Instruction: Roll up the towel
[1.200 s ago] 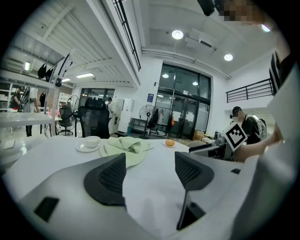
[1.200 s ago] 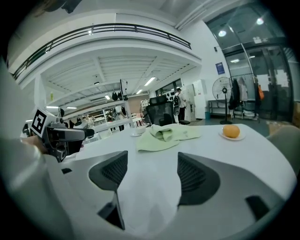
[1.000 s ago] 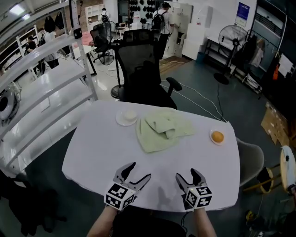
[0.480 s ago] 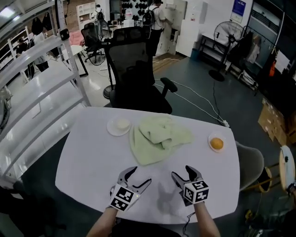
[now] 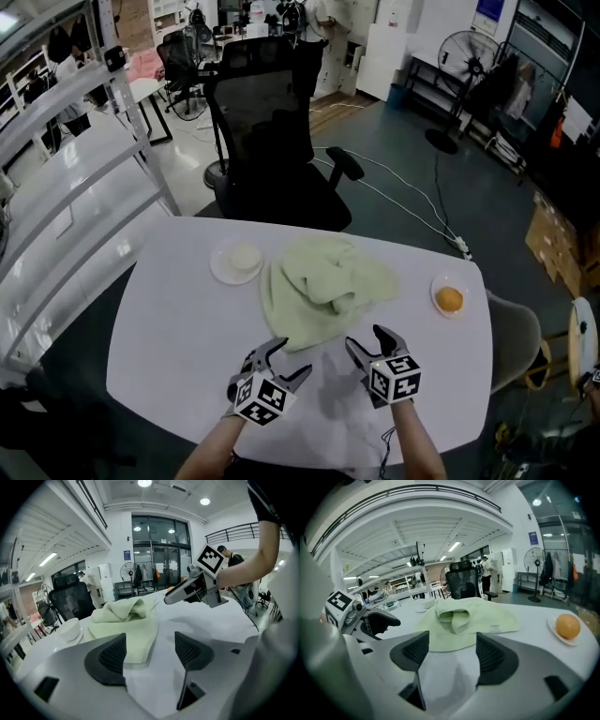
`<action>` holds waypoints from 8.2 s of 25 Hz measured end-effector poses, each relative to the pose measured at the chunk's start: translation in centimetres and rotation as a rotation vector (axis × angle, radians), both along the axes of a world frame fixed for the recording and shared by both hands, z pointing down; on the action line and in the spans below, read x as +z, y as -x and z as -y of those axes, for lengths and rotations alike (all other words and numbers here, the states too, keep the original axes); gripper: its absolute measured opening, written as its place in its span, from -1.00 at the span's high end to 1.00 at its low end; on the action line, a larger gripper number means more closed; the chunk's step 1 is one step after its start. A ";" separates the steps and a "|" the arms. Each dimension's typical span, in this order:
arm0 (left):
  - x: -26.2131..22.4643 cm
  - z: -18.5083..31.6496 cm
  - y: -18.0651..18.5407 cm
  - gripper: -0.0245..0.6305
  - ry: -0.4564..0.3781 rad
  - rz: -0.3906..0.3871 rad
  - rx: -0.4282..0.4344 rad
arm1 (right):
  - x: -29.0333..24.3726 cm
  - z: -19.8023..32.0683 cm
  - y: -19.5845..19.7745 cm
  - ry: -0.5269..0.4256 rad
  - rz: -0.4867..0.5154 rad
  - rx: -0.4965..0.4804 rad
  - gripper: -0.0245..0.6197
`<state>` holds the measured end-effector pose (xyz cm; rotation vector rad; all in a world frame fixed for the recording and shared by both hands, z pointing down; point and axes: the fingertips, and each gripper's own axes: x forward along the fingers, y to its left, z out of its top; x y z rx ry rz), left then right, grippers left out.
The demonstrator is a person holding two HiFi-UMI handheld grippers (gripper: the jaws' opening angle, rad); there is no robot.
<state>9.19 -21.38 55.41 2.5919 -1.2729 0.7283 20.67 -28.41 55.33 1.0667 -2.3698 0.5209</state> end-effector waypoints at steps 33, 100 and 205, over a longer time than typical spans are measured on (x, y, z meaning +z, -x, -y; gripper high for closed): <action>5.0 2.3 1.3 0.75 0.059 0.135 0.014 | 4.5 7.3 4.3 0.100 0.017 0.045 0.73; -8.1 -15.1 21.8 0.78 -0.075 -0.008 -0.576 | -5.5 -13.7 -8.5 -0.186 -0.213 0.049 0.78; 0.9 5.8 17.3 0.80 0.214 0.191 -0.319 | -2.3 17.5 -0.8 -0.140 -0.758 -0.395 0.76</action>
